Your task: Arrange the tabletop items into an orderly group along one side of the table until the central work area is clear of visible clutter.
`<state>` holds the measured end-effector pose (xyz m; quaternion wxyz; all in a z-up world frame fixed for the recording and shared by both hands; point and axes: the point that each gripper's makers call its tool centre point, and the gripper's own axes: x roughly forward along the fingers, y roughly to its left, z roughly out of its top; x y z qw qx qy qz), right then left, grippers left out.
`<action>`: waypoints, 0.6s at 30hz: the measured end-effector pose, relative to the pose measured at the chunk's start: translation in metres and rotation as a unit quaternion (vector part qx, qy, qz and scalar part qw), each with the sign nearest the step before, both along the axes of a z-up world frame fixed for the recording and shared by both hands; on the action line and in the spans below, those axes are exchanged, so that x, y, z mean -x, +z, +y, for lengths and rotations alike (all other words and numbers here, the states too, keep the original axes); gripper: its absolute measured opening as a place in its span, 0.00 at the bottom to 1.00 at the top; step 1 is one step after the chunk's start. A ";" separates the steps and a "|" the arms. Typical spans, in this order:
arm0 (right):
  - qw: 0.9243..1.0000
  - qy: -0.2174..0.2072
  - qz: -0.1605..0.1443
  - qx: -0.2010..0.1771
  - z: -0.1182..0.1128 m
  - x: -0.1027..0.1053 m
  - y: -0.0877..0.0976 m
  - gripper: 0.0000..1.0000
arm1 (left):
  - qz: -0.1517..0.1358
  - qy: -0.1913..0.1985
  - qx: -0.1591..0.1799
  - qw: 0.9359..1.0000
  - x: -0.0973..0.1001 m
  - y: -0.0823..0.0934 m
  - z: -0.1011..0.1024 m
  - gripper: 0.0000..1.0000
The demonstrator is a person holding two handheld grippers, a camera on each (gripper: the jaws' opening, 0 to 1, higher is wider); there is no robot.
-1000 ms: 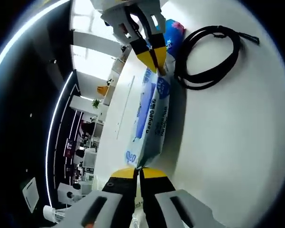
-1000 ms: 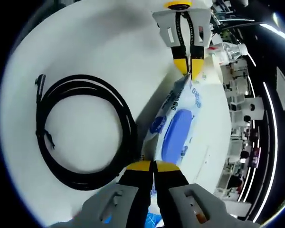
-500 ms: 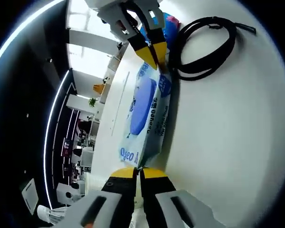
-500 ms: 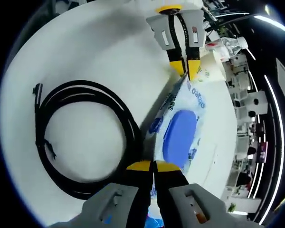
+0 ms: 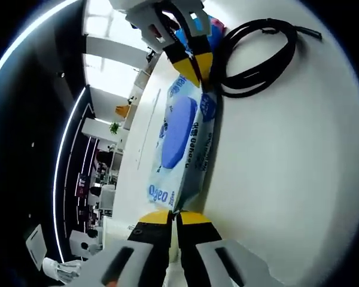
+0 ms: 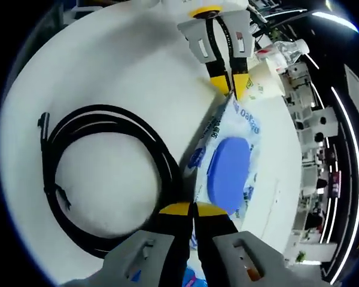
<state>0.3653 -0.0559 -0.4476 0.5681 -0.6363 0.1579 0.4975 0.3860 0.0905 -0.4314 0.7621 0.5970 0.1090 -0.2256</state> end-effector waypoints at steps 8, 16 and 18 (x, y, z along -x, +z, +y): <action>1.000 -0.015 0.011 0.000 0.000 -0.001 -0.001 0.00 | 0.002 -0.002 0.000 1.000 0.000 -0.001 0.000 0.02; 0.999 -0.034 0.023 -0.009 0.000 -0.002 -0.001 0.00 | 0.004 -0.004 -0.004 1.000 0.001 -0.002 0.001 0.03; 0.999 -0.043 0.028 -0.015 0.000 -0.003 -0.001 0.00 | 0.005 -0.004 -0.004 1.000 0.001 -0.002 0.001 0.03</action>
